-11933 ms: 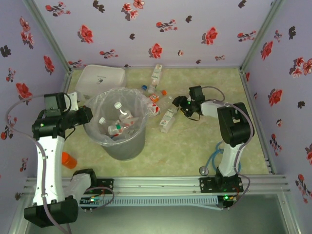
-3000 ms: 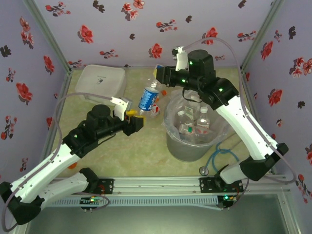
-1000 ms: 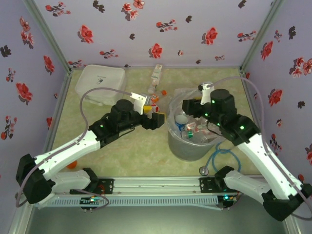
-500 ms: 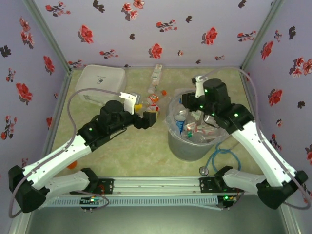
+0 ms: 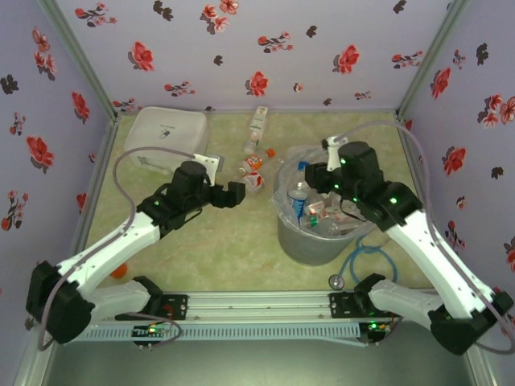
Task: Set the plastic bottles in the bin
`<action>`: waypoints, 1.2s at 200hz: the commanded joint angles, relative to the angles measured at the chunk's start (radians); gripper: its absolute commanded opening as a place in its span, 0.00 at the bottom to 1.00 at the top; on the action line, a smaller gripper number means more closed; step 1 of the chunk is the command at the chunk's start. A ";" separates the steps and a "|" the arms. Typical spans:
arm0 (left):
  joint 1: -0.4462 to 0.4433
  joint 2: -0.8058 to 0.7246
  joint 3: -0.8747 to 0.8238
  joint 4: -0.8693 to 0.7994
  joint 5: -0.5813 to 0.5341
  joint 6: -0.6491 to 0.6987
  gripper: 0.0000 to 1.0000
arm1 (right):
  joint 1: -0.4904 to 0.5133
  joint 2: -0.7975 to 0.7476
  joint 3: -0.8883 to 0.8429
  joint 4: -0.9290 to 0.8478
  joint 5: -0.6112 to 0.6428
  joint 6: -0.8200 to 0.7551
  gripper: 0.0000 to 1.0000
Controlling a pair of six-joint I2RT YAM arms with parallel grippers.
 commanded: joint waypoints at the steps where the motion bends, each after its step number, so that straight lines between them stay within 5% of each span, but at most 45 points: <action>1: 0.072 0.118 0.083 0.011 0.029 0.051 0.96 | -0.001 -0.105 0.029 -0.038 0.092 0.019 0.42; 76: 0.199 0.769 0.639 -0.005 0.086 0.117 1.00 | -0.007 -0.204 0.024 -0.170 0.133 0.117 0.81; 118: 0.208 1.091 0.963 -0.108 0.134 0.117 1.00 | -0.006 -0.248 0.036 -0.261 0.148 0.130 0.85; 172: 0.206 1.226 1.064 -0.132 0.111 0.096 0.97 | -0.006 -0.283 0.029 -0.296 0.173 0.134 0.85; 240: 0.207 1.204 1.027 -0.070 0.110 0.118 0.62 | -0.007 -0.301 0.011 -0.308 0.184 0.135 0.85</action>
